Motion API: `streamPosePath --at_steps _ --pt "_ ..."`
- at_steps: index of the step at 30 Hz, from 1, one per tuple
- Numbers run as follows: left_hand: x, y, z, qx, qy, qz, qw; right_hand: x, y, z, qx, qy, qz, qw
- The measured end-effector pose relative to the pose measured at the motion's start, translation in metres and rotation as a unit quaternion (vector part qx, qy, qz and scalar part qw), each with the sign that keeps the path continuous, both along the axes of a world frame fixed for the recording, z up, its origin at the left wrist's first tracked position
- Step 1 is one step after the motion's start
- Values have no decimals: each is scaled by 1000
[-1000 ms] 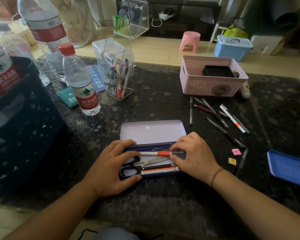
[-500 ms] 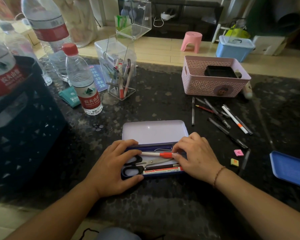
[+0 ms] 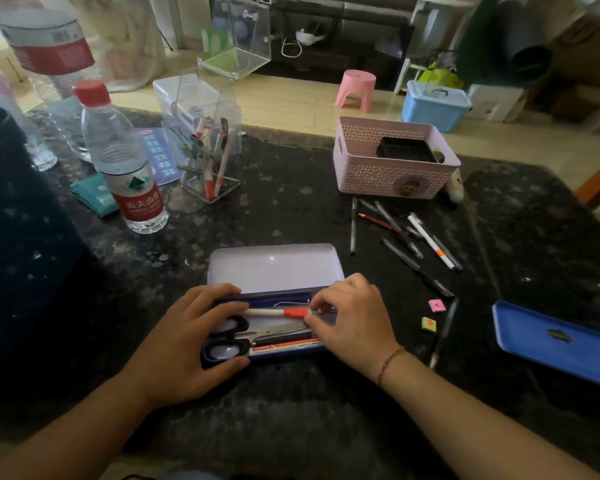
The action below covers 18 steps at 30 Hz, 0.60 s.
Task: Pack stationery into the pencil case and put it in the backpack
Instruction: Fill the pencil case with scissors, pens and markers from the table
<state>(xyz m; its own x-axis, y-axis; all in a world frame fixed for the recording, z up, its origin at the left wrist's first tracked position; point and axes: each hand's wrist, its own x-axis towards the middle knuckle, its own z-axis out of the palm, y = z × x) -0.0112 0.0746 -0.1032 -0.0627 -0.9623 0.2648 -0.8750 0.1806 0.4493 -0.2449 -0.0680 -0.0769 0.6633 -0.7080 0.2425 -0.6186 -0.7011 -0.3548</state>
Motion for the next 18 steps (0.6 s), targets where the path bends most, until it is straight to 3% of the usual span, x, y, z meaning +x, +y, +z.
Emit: streamPosePath --at_steps 4,6,9,12,16,18 --pt "1 1 -1 -20 22 -6 1000 -10 1 11 35 -98 14 994" --pt "2 1 -1 -17 33 -5 999 -35 -11 19 2 -128 -7 992" --pt "3 2 -4 -12 50 -2 999 -87 -46 31 27 39 -81 996" --pt "3 1 -3 -17 52 -14 998 -120 -68 34 89 224 -138 961" --pt "3 3 0 -25 3 -22 999 -122 -75 31 90 250 -119 957" --pt "3 5 3 -24 -15 -21 999 -118 -72 34 58 219 -126 966"
